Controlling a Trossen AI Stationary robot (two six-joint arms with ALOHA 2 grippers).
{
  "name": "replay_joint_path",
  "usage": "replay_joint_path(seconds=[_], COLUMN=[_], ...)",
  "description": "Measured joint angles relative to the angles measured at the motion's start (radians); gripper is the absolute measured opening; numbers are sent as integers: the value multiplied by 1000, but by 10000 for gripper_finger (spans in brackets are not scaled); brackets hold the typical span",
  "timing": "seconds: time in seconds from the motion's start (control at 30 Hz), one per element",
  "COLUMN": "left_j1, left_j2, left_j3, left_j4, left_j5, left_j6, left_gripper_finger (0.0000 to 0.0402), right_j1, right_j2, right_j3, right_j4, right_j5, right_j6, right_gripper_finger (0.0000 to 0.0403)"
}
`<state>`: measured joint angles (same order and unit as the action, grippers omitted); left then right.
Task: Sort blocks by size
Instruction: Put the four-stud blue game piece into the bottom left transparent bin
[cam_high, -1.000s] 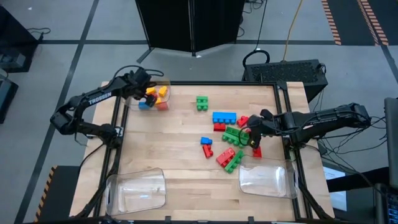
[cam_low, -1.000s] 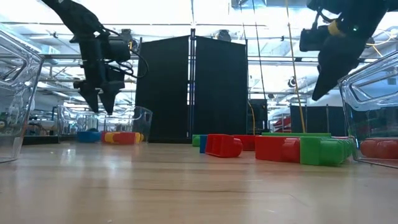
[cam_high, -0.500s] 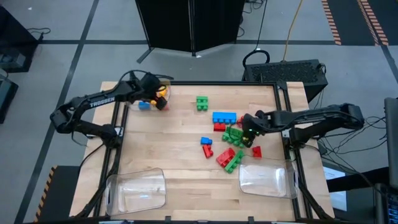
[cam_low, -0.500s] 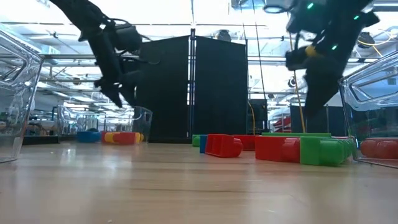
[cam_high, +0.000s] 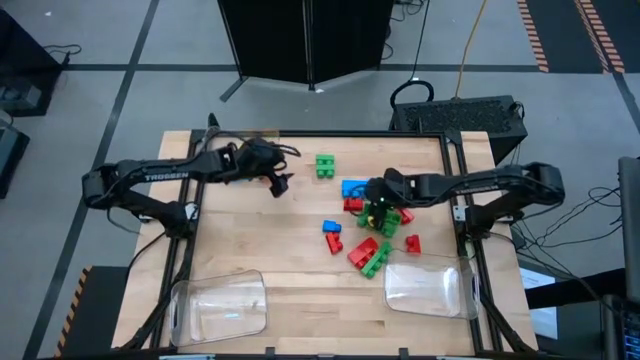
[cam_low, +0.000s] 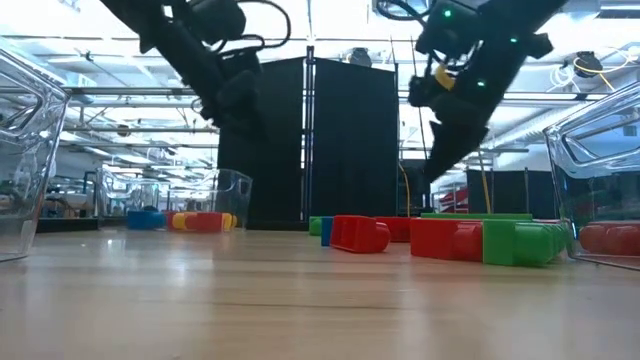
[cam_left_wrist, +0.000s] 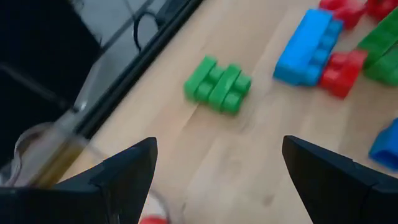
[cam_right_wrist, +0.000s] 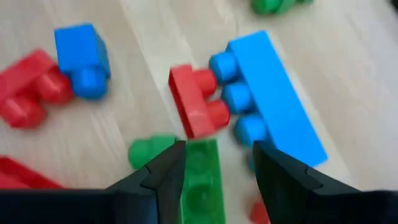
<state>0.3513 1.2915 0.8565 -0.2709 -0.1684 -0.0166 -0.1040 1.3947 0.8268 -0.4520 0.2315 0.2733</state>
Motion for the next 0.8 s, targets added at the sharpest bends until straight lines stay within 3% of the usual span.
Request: replay_joint_path(seconds=[0.2,0.27,0.6,0.8], left_j1=[-83,-105,-155,-173], left_j2=[0,0,0,0], left_j3=[0,0,0,0], left_j4=[59,64,57,-10], left_j5=[20,19,-1,-30], left_j6=[24,23,14,-50], left_gripper_finger=[345,345,345,345], right_j1=[-90,-115,-166,-178], right_j2=[103,153,401,473], right_j3=[80,125,446,487], right_j4=[6,-30,-251,-287], right_j5=[-5,-50,-40,-47], right_j6=[-105,-190,-457,-539], right_gripper_finger=[173,173,175,198])
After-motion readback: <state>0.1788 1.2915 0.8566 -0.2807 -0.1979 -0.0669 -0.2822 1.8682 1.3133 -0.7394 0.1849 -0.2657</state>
